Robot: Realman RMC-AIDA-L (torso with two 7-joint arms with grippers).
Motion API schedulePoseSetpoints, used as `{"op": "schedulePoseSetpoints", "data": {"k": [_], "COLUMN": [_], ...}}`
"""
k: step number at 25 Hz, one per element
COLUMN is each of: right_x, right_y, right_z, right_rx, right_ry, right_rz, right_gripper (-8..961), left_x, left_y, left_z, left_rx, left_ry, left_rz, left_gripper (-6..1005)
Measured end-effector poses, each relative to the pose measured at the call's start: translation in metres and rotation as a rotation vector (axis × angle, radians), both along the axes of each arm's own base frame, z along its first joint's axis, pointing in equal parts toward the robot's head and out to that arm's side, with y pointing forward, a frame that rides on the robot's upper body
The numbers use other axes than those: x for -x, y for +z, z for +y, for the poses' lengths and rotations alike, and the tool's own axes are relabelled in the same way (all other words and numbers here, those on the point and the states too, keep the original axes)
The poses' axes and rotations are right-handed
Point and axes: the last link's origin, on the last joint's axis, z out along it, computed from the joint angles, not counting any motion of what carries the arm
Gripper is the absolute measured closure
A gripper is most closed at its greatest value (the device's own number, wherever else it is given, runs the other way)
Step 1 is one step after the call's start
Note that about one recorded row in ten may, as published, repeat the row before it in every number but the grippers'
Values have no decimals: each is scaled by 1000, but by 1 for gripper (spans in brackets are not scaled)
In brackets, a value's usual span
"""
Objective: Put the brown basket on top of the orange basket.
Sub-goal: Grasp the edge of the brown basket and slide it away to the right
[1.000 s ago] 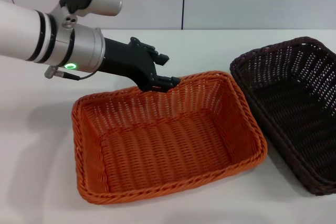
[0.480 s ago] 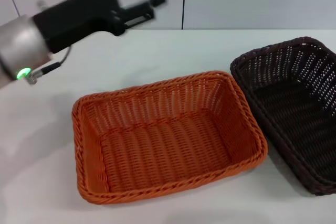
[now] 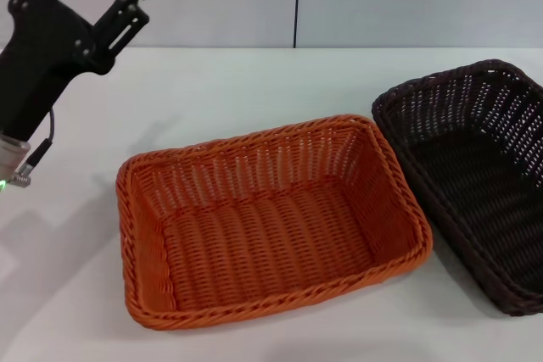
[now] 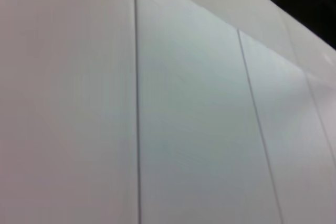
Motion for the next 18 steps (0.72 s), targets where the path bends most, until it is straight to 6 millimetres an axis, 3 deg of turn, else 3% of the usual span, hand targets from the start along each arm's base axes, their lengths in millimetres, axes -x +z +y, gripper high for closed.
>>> {"op": "schedulePoseSetpoints", "data": {"k": [3, 7, 11, 13, 18], "right_x": [3, 6, 1, -6, -16], "right_y": [2, 7, 8, 4, -5], "right_z": [-2, -20, -32, -47, -64], "right_rx": [71, 237, 372, 535, 669], "right_ry": [1, 38, 23, -15, -46], "right_rz": [-119, -347, -440, -509, -558], "right_gripper": [382, 383, 384, 384, 384], "left_x": [5, 8, 5, 4, 2], "left_y": [-2, -8, -7, -6, -1], "left_z": [-2, 0, 5, 7, 9], "left_rx": [-17, -7, -9, -10, -32], "left_ry": [22, 47, 41, 36, 30], "left_rz": [4, 8, 11, 15, 10], "left_gripper": [186, 186, 186, 186, 186]}}
